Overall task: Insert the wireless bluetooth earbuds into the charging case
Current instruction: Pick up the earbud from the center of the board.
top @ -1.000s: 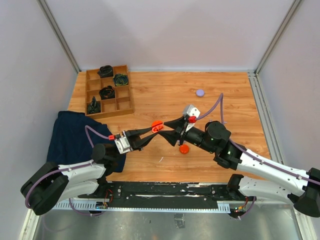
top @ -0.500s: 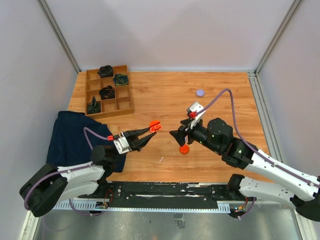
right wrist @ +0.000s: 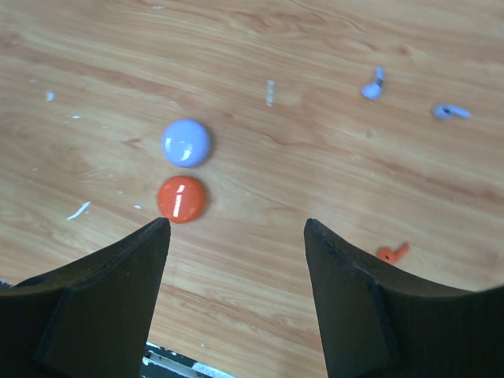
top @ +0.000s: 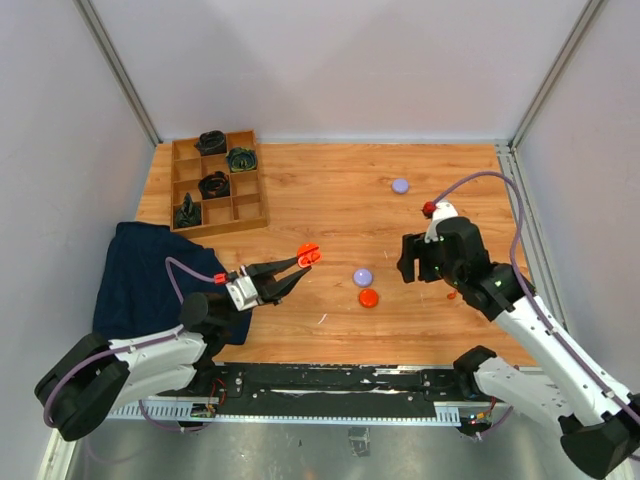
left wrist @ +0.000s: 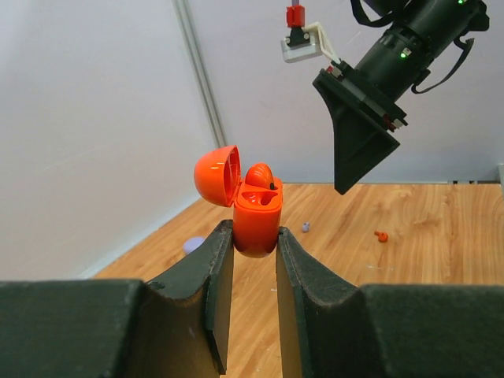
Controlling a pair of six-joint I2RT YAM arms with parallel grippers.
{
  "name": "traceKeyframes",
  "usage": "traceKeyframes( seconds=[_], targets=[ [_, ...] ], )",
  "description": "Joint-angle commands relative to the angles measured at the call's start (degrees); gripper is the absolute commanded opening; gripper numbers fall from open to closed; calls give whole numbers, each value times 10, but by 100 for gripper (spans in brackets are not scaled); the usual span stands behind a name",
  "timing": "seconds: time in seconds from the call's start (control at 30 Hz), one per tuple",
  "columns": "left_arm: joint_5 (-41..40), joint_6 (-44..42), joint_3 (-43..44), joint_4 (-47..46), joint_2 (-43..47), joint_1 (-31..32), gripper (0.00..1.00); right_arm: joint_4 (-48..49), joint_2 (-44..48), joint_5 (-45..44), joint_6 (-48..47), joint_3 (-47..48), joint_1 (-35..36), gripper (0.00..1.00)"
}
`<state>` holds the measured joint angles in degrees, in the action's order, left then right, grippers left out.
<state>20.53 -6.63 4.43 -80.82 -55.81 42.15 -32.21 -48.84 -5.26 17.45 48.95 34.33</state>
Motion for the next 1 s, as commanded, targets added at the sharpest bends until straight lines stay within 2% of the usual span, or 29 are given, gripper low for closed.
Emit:
traceKeyframes(
  seconds=[0.0,0.27,0.6,0.73,0.97],
  targets=[
    [-6,-22,-9,-9,7,4,0,-64,8,61,16,-26,-104,70],
    [1,-22,-14,-10,19,4,0,-60,-42,123,8,-58,-240,70],
    [7,-25,-19,-12,20,4,0,-38,-106,132,8,-121,-357,73],
    [5,-28,-24,-24,12,4,0,-12,-134,157,7,-142,-383,73],
    [6,-29,-31,-33,17,4,0,21,-200,166,-5,-141,-385,71]
  ],
)
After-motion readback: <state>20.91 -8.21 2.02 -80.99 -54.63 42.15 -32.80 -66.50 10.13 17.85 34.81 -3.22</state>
